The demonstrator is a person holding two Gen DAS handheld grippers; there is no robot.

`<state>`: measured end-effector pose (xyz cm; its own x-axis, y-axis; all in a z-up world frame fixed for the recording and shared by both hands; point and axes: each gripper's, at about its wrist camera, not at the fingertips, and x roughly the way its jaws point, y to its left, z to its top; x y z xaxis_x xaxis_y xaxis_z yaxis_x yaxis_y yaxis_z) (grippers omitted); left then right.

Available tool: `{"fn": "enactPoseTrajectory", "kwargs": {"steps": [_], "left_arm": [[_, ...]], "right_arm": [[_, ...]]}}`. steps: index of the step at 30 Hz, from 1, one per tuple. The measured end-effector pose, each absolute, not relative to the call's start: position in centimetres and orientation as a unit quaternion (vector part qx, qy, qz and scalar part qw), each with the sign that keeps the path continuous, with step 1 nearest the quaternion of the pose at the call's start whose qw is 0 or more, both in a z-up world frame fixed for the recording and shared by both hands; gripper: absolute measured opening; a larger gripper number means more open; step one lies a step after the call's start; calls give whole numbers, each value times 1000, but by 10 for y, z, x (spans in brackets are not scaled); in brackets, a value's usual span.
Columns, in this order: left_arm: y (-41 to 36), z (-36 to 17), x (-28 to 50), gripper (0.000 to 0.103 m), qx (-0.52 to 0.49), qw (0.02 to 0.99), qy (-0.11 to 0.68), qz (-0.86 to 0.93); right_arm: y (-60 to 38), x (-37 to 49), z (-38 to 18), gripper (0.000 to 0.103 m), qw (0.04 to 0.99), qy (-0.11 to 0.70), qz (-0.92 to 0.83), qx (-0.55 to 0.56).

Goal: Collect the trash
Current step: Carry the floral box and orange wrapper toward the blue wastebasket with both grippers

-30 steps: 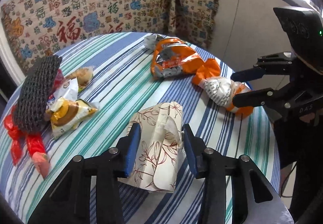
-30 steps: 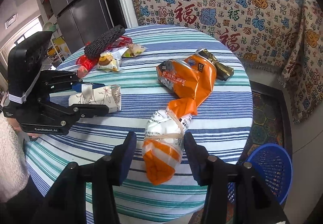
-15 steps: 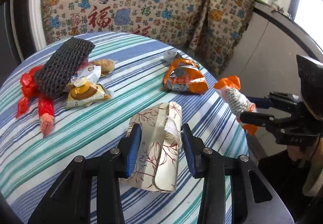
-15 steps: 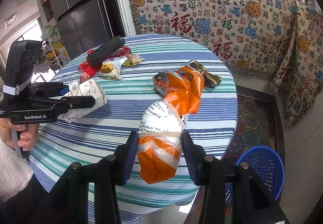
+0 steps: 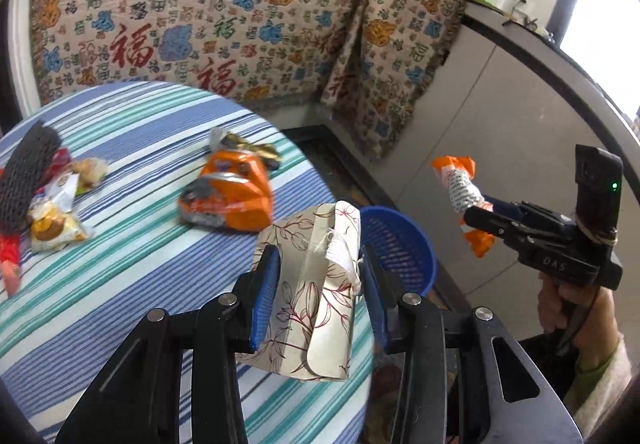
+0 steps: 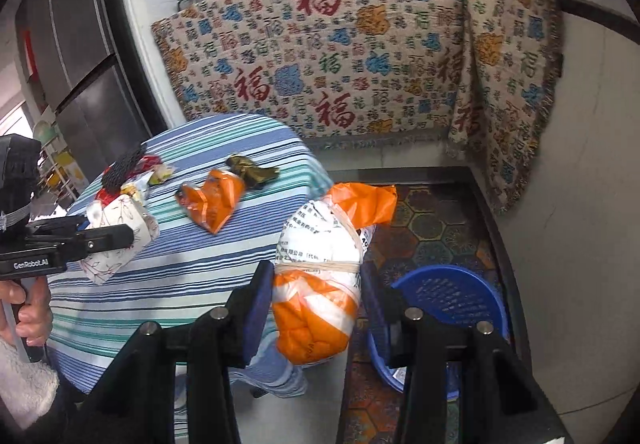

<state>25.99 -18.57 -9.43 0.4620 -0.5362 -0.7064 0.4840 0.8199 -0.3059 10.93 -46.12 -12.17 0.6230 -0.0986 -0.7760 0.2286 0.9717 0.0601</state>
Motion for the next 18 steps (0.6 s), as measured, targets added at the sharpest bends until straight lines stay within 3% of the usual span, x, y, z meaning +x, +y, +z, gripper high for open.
{"fn": "enactPoseTrajectory", "kwargs": {"steps": [7,18], "left_arm": [[-280,-98,277,41,-30,834,426,-350],[-397,-152,307,41,-33,804,462,-372]], "right_arm": [[-532,76,-136,45,882,435,-154,93],[-604,58,-157,45,869,443,-192,109]]}}
